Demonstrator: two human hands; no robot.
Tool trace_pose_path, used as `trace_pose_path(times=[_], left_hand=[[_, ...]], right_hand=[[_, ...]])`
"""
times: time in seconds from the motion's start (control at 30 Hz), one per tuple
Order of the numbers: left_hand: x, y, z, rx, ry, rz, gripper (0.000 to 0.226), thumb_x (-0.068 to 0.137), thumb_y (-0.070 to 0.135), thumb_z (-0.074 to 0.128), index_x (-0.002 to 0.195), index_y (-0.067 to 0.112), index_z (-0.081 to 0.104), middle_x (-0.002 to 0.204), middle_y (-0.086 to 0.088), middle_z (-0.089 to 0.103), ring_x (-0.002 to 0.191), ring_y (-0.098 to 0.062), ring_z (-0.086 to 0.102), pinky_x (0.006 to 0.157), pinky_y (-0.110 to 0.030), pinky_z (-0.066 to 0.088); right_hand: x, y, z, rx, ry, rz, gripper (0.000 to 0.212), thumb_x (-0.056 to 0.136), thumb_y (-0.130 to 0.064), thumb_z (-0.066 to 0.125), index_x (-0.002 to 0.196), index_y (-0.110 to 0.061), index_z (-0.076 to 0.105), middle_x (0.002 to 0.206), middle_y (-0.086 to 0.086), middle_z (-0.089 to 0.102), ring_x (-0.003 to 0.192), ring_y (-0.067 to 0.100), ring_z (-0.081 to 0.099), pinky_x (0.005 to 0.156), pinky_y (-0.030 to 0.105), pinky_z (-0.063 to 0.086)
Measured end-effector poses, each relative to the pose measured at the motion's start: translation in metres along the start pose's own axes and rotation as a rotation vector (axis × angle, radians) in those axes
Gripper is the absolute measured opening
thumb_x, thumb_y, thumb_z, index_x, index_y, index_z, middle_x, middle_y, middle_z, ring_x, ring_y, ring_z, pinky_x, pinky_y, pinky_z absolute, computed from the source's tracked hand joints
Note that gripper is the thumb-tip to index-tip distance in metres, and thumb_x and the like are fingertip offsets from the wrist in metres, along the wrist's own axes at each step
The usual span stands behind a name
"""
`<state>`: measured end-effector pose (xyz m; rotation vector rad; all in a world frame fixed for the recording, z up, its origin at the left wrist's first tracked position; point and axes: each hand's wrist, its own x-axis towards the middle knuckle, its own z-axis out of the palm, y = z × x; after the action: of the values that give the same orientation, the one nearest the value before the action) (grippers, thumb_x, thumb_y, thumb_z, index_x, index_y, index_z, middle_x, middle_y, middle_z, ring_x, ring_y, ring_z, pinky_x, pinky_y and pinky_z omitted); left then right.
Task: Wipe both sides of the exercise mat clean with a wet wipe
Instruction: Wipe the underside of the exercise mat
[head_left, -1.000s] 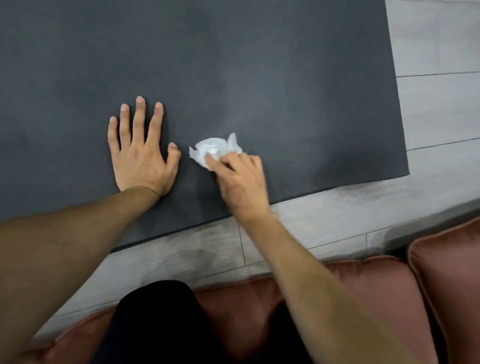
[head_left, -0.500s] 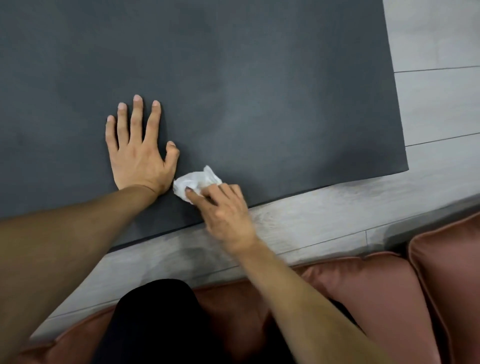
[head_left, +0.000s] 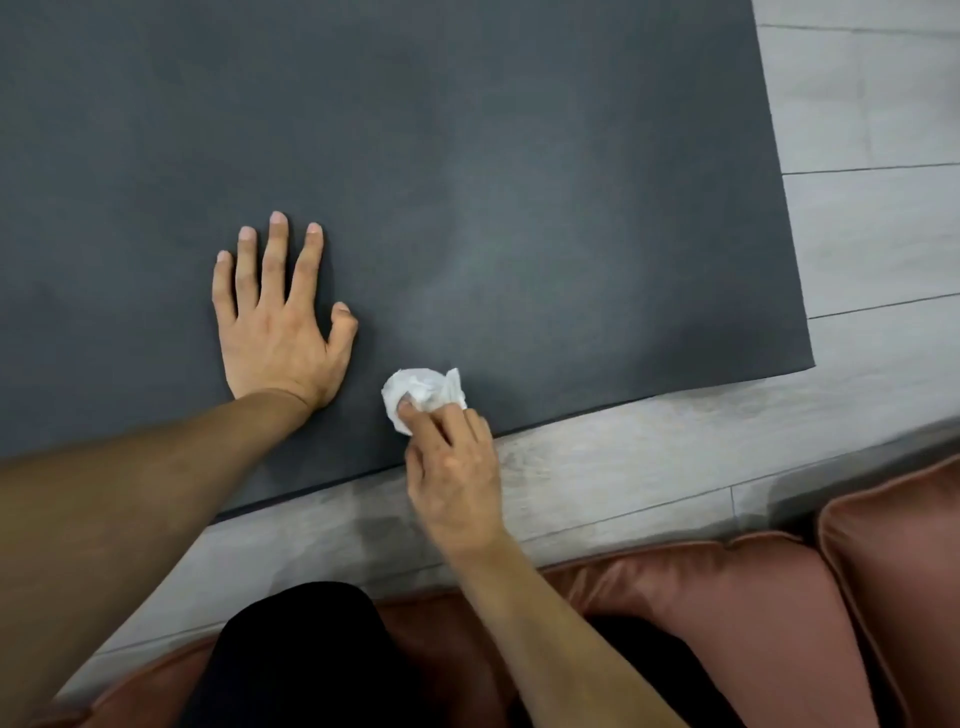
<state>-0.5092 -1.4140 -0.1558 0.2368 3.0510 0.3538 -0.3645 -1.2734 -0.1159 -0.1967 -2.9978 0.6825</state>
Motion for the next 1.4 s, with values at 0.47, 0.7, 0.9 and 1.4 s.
trace_pose_path(times=[0.47, 0.7, 0.9, 1.4], left_hand=[[0.003, -0.002, 0.001, 0.047, -0.026, 0.003, 0.076, 0.094, 0.048, 0.039, 0.164, 0.024, 0.023, 0.171, -0.008, 0.018, 0.157, -0.035, 0.015, 0.128, -0.052, 0.01], [0.003, -0.002, -0.002, 0.064, -0.059, 0.011, 0.076, 0.093, 0.048, 0.037, 0.164, 0.023, 0.025, 0.171, -0.007, 0.019, 0.158, -0.033, 0.016, 0.128, -0.052, 0.012], [0.004, -0.004, -0.007, 0.01, -0.106, 0.028, 0.076, 0.094, 0.049, 0.04, 0.164, 0.024, 0.022, 0.172, -0.005, 0.015, 0.159, -0.031, 0.014, 0.128, -0.053, 0.014], [0.237, -0.168, -0.051, 0.019, 0.01, -0.206, 0.075, 0.093, 0.053, 0.024, 0.163, 0.026, 0.027, 0.17, -0.011, 0.023, 0.156, -0.033, 0.019, 0.128, -0.048, 0.013]], right_hand=[[0.082, 0.059, -0.016, -0.039, 0.139, 0.112, 0.024, 0.081, -0.001, 0.058, 0.101, -0.009, 0.069, 0.091, 0.013, 0.055, 0.081, 0.033, 0.053, 0.082, 0.04, 0.049], [0.129, 0.04, -0.022, 0.161, 0.117, -0.002, 0.024, 0.084, -0.002, 0.063, 0.1, -0.016, 0.071, 0.092, -0.001, 0.055, 0.085, 0.021, 0.056, 0.082, 0.033, 0.049], [0.254, 0.021, -0.006, 0.095, 0.314, -0.018, 0.028, 0.084, -0.002, 0.059, 0.101, -0.021, 0.071, 0.092, 0.002, 0.056, 0.082, 0.025, 0.047, 0.079, 0.042, 0.047], [0.305, -0.018, 0.027, 0.008, -0.078, -0.059, 0.053, 0.076, 0.009, 0.064, 0.112, -0.03, 0.07, 0.105, -0.015, 0.065, 0.085, 0.01, 0.055, 0.07, 0.025, 0.049]])
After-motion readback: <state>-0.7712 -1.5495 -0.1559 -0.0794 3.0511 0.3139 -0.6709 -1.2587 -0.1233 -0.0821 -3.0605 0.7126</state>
